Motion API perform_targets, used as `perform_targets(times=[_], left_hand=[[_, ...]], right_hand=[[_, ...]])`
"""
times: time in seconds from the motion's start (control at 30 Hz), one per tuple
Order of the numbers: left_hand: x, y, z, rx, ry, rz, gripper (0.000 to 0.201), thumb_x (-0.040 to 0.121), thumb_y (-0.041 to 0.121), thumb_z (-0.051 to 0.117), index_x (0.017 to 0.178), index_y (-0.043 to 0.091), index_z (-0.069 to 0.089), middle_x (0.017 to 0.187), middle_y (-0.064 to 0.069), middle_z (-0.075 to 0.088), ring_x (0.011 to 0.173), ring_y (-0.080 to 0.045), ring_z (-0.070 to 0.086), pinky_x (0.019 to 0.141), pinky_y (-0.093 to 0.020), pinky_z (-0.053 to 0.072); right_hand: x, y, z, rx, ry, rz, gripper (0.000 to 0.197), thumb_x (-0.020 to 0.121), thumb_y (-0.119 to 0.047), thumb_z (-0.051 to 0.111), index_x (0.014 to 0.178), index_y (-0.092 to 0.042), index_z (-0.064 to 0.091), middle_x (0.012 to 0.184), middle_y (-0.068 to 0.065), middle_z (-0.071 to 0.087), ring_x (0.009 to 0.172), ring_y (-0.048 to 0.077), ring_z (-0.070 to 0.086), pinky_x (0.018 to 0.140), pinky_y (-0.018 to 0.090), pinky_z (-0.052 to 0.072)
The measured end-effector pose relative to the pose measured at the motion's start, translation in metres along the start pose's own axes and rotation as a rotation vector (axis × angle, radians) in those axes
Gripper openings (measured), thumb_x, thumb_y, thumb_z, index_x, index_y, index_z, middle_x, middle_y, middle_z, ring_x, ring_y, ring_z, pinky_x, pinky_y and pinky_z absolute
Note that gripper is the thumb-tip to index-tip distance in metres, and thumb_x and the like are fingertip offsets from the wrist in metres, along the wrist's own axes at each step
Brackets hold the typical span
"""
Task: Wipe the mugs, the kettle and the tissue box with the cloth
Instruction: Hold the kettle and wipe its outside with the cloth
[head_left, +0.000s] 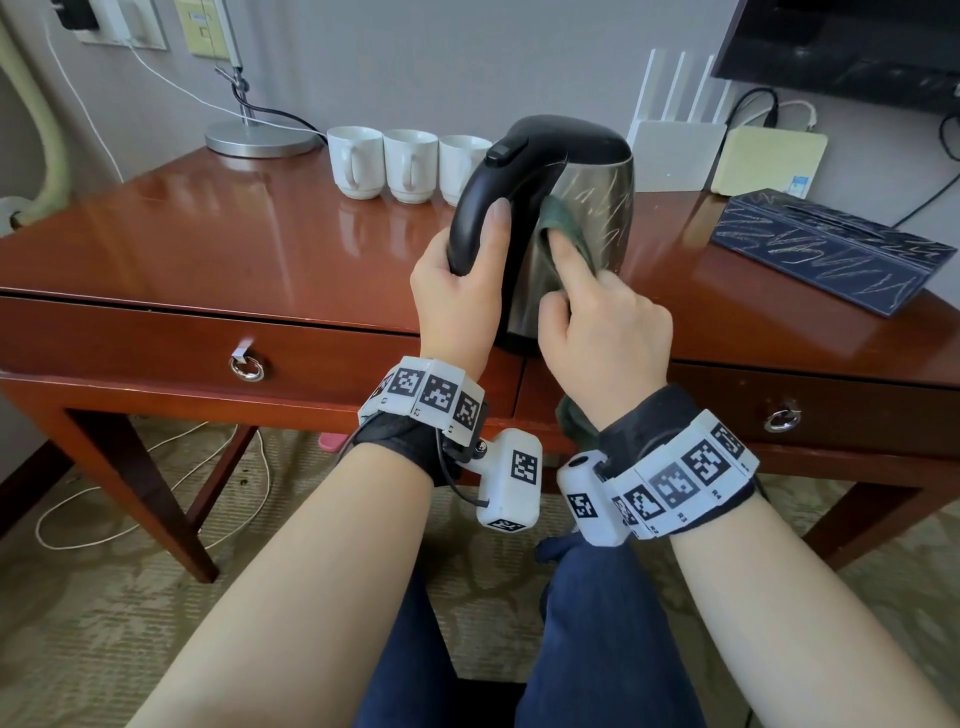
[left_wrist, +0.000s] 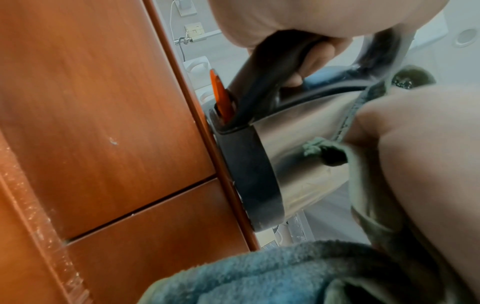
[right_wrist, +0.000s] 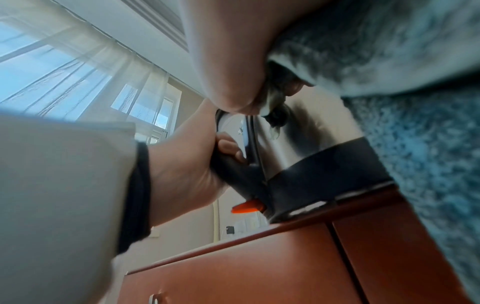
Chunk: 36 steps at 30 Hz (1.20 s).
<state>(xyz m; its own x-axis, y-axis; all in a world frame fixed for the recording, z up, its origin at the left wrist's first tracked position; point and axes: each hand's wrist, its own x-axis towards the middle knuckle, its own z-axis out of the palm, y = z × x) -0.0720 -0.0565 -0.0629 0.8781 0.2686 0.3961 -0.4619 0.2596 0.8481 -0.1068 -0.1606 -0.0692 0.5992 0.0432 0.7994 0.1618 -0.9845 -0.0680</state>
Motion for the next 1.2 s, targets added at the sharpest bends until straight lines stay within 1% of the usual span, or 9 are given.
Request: perform_targets(times=[0.17,0.27,0.43,0.5,0.7,0.87,0.93,1.03,1.2], left_hand=[[-0.001,0.003,0.000,0.003,-0.003,-0.002,0.040,0.072,0.059,0.062,0.060,0.025,0.046,0.054,0.006,0.041,0.057,-0.021,0.039,0.052,-0.033,0.035],[-0.002,0.002,0.000,0.007,-0.009,0.008,0.041,0.073,0.059,0.062,0.062,0.023,0.047,0.055,0.005,0.041,0.058,-0.021,0.038,0.052,-0.033,0.035],[-0.001,0.000,0.000,-0.001,-0.007,0.014,0.035,0.083,0.049,0.065,0.060,0.027,0.050,0.052,0.010,0.044,0.054,-0.014,0.040,0.052,-0.028,0.036],[0.000,0.000,-0.001,0.005,-0.009,0.013,0.036,0.080,0.052,0.064,0.061,0.025,0.050,0.053,0.007,0.044,0.055,-0.016,0.040,0.051,-0.028,0.037],[-0.001,0.002,0.000,-0.004,-0.016,-0.012,0.041,0.073,0.059,0.063,0.061,0.024,0.045,0.054,0.006,0.041,0.056,-0.018,0.038,0.051,-0.031,0.035],[-0.001,0.001,-0.001,0.004,-0.014,-0.006,0.039,0.088,0.044,0.064,0.061,0.024,0.045,0.054,0.006,0.041,0.056,-0.020,0.039,0.051,-0.031,0.036],[-0.001,0.001,-0.001,0.012,-0.006,-0.007,0.038,0.093,0.037,0.064,0.062,0.024,0.046,0.054,0.006,0.041,0.057,-0.021,0.039,0.052,-0.031,0.036],[-0.001,0.001,-0.001,0.018,-0.002,-0.003,0.038,0.095,0.034,0.063,0.061,0.026,0.048,0.053,0.009,0.044,0.056,-0.018,0.042,0.053,-0.030,0.038],[-0.001,0.002,0.000,0.029,-0.008,0.008,0.038,0.094,0.035,0.063,0.061,0.024,0.049,0.051,0.011,0.044,0.054,-0.014,0.042,0.052,-0.026,0.038]], right_hand=[[-0.002,0.007,-0.003,0.015,0.009,0.074,0.052,0.081,-0.012,0.048,0.133,-0.013,0.055,0.057,0.003,0.043,0.045,0.019,0.030,0.050,0.024,0.024],[-0.011,0.006,-0.001,0.032,-0.037,0.071,0.052,0.080,-0.013,0.046,0.131,-0.010,0.056,0.055,0.006,0.051,0.043,0.020,0.031,0.049,0.023,0.024],[-0.009,0.000,0.001,0.047,-0.059,0.006,0.051,0.081,-0.017,0.038,0.125,-0.013,0.062,0.051,0.006,0.049,0.038,0.024,0.038,0.047,0.021,0.023],[0.001,0.000,-0.001,0.023,-0.025,0.007,0.051,0.081,-0.018,0.038,0.125,-0.015,0.062,0.052,0.007,0.050,0.039,0.023,0.035,0.047,0.022,0.023],[0.022,0.005,-0.014,-0.037,-0.051,0.112,0.058,0.084,-0.016,0.042,0.141,-0.021,0.047,0.059,0.002,0.041,0.050,0.022,0.032,0.049,0.024,0.013],[0.007,0.004,-0.008,-0.020,-0.053,0.151,0.057,0.080,-0.013,0.048,0.137,-0.010,0.050,0.055,0.001,0.040,0.046,0.020,0.031,0.051,0.024,0.018],[-0.003,0.003,-0.004,0.017,-0.066,0.143,0.056,0.078,-0.013,0.048,0.133,-0.007,0.053,0.051,0.004,0.048,0.041,0.020,0.033,0.050,0.023,0.021],[-0.016,-0.001,0.001,0.043,-0.112,0.113,0.056,0.078,-0.016,0.041,0.131,-0.005,0.053,0.051,0.005,0.055,0.037,0.024,0.046,0.047,0.021,0.026],[-0.024,-0.008,0.007,0.070,-0.120,0.075,0.055,0.079,-0.018,0.038,0.129,-0.006,0.057,0.052,0.005,0.054,0.036,0.025,0.046,0.045,0.020,0.024]])
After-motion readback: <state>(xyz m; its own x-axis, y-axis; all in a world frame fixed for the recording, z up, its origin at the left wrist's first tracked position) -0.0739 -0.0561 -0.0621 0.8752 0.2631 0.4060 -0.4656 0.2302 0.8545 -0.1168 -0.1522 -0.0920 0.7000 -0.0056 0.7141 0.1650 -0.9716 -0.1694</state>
